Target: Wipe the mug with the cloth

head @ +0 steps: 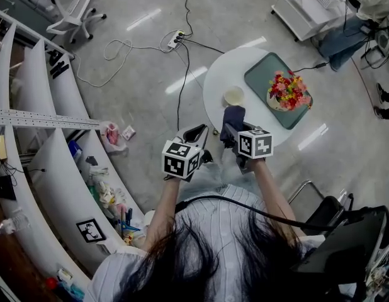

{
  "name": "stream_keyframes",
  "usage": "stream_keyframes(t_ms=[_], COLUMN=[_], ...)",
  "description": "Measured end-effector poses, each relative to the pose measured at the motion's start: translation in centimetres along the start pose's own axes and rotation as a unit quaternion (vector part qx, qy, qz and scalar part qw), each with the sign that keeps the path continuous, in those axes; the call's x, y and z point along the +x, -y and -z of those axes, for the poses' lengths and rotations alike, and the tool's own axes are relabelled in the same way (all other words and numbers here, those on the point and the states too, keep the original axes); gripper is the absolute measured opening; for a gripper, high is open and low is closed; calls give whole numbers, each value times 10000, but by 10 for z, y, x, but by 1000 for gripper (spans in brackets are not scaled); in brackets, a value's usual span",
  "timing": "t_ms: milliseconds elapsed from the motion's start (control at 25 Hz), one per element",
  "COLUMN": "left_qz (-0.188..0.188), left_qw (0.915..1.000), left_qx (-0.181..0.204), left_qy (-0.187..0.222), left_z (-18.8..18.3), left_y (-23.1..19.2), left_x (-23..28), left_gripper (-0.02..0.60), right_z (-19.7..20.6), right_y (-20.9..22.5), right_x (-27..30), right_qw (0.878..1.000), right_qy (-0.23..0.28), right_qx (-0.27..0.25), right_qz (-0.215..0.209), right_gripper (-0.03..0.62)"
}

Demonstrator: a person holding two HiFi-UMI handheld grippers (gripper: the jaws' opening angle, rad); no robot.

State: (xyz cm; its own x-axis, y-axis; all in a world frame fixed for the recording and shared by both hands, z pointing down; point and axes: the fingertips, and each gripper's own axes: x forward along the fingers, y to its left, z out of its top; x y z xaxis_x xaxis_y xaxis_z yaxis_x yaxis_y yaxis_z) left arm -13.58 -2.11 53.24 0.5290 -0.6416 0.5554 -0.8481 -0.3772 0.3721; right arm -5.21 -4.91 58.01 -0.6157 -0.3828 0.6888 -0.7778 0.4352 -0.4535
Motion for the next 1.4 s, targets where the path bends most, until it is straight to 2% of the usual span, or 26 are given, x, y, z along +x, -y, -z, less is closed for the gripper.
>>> stream_keyframes(t_ms=[440,680,1080,1400], left_qz=[-308,-380,-446,-491], left_qw=[9993,9989,9984,9977], left_qx=[-211,-276,-349,-466], left_qy=[11,-44,-59,-102], left_z=[-1,4,1,3], left_y=[-11,-15,-24,-27], left_x=[-1,0,2,5], left_gripper=[34,34,34,34], right_z=[-8,11,27,44], right_y=[15,24,24,28], right_x=[28,37,46,50], right_qw=[9996,9981,9969,9945], right_qy=[-106,-399,-684,-1034], right_qx=[271,472,387,127], right_qz=[20,67,69,100], right_gripper=[124,124,124,124])
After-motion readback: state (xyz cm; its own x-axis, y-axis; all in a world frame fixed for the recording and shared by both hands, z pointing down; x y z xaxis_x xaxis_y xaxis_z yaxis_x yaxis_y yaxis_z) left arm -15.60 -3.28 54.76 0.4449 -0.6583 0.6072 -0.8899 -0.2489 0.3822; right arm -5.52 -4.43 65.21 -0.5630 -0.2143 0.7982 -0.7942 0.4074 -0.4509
